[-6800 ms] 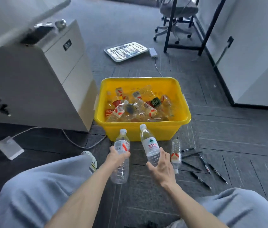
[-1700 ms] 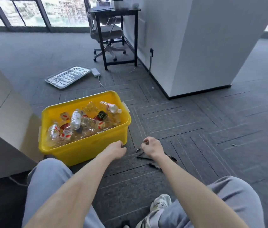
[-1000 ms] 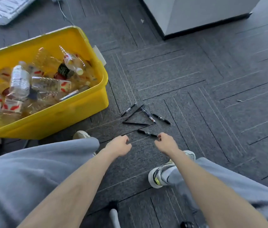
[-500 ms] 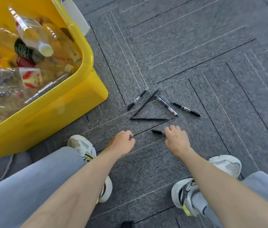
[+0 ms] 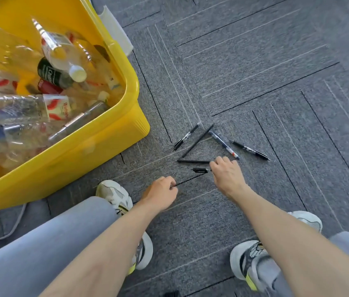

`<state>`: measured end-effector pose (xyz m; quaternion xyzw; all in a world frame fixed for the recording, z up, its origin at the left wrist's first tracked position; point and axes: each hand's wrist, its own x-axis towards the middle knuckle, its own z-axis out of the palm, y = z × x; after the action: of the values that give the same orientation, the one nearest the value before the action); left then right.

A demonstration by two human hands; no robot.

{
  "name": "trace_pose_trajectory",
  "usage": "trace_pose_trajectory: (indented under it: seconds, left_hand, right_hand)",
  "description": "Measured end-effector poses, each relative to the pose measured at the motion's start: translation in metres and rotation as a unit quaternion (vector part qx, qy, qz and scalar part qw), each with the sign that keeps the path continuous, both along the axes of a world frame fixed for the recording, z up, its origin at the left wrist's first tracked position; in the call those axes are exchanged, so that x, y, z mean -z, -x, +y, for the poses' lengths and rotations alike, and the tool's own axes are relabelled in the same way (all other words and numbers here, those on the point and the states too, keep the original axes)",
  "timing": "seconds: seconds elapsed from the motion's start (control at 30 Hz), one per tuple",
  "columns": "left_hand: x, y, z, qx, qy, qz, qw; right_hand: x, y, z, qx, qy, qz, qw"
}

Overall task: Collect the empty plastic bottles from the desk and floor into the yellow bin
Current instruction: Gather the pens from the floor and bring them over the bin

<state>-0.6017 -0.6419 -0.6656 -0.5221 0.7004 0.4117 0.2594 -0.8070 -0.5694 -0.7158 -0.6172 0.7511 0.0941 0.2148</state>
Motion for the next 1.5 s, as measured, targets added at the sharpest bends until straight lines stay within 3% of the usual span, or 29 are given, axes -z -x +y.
trace_pose_trajectory:
  seconds: [0.2,0.53,0.77,1.0,1.23,1.5]
  left_hand:
    - [0.005,-0.01,-0.014,-0.011,0.005,0.009,1.0]
    - [0.011,-0.017,-0.026,-0.014,0.017,-0.005,1.0]
    - [0.014,0.014,-0.041,-0.001,0.048,-0.019,0.999]
    - [0.038,0.093,-0.063,0.036,0.177,-0.048,0.982]
    - [0.073,0.141,-0.071,0.06,0.252,-0.091,0.962]
    - [0.081,0.151,-0.067,0.062,0.244,-0.068,0.965]
  right_hand:
    - [0.015,-0.01,-0.03,-0.008,0.032,0.01,0.999]
    - [0.022,-0.019,-0.041,-0.029,-0.006,-0.028,0.999]
    - [0.001,0.022,-0.028,0.06,-0.047,-0.055,0.996]
    - [-0.011,0.08,-0.005,0.107,-0.039,-0.008,0.993]
    - [0.002,0.109,-0.008,0.187,-0.001,-0.037,0.982]
    - [0.016,0.115,-0.012,0.2,-0.023,-0.045,0.978]
